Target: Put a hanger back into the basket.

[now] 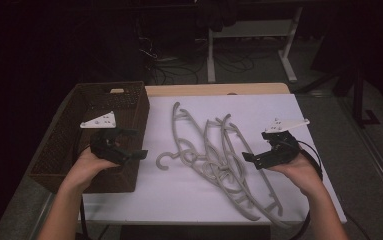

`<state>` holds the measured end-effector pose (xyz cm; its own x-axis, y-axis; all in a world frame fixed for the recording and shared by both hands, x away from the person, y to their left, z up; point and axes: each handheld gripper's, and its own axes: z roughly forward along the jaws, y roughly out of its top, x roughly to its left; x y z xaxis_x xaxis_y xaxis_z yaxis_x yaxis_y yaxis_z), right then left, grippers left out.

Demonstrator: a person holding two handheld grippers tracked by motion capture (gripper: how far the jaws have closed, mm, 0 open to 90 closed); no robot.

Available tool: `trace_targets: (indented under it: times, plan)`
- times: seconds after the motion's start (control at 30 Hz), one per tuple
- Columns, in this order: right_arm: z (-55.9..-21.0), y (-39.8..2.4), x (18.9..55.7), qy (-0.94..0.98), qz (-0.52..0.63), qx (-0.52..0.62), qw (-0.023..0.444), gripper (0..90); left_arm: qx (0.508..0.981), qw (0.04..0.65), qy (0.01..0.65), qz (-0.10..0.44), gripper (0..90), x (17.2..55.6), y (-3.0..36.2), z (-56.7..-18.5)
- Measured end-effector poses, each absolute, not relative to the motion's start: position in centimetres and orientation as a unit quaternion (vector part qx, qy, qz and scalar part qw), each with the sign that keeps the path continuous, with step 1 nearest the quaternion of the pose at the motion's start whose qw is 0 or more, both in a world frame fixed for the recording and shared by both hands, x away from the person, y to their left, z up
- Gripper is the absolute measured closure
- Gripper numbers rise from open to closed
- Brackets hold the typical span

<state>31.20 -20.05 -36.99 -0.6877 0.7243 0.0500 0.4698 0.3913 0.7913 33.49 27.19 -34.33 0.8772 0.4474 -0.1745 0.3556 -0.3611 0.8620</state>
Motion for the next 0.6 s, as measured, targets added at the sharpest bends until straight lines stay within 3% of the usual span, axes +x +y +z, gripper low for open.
trace_targets:
  times: [0.6]
  plan:
    - [-38.4,-19.0,30.8,0.830,0.398,0.365,0.137,1.6,0.831,0.508,0.227,0.025,0.3,33.2,22.5,-34.2]
